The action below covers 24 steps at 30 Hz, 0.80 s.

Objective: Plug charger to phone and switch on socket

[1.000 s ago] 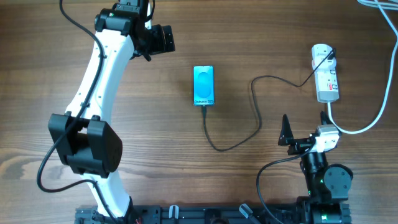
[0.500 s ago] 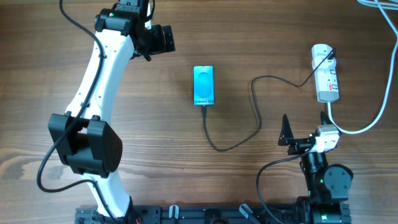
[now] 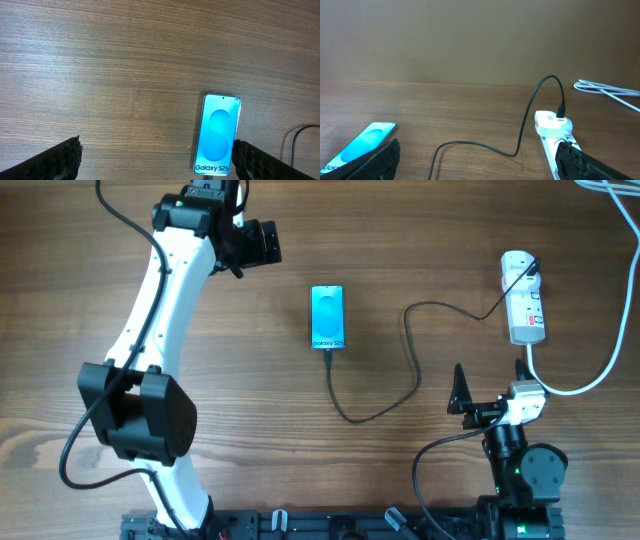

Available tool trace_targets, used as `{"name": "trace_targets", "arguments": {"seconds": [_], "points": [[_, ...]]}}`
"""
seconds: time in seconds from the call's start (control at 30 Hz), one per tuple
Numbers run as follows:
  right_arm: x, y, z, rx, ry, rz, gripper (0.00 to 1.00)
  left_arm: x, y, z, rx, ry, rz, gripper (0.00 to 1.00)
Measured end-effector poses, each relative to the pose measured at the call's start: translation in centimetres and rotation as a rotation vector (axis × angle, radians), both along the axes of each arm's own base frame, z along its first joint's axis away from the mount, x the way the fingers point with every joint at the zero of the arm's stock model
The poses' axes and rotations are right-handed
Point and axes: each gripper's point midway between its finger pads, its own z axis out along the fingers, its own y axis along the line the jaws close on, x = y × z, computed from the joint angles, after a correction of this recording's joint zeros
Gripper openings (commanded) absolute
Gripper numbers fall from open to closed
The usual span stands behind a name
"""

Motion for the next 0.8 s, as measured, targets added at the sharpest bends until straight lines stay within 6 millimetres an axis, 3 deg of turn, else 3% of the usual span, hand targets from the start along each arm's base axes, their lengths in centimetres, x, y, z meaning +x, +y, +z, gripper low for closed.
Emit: {"name": "trace_targets", "arguments": {"seconds": [0.2,0.3,0.4,0.5,0.57,0.63,0.7,0.8], "points": [[0.0,0.0,0.0,0.0,0.0,0.0,1.0,-0.1,0.0,-0.1,0.001,0.006,0.0,1.0],[0.0,0.0,0.0,0.0,0.0,0.0,1.0,-1.2,0.4,-0.5,0.018,0.054,0.003,1.0],[0.0,0.0,0.0,0.0,0.0,0.0,1.0,-0.1,0.3,-0.7,0.019,0.008,0.007,1.0],[0.0,0.0,0.0,0.0,-0.002,0.0,1.0,1.3,-0.8,-2.2,0.01,-0.09,-0.005,1.0],[0.0,0.0,0.0,0.0,-0.002,0.0,1.0,0.1,-1.6,-3.4,0.018,-0.106,-0.025,1.0],[0.0,0.0,0.0,0.0,-0.002,0.0,1.0,-2.3,-2.3,-3.9,0.035,-0.094,-0.051,1.0],[0.0,0.0,0.0,0.0,-0.002,0.0,1.0,-4.0,-2.5,-3.2,0.042,-0.104,-0.066,1.0],[0.0,0.0,0.0,0.0,-0.002,0.0,1.0,-5.7,-1.6,-0.2,0.053,-0.174,-0.052,1.0]]}}
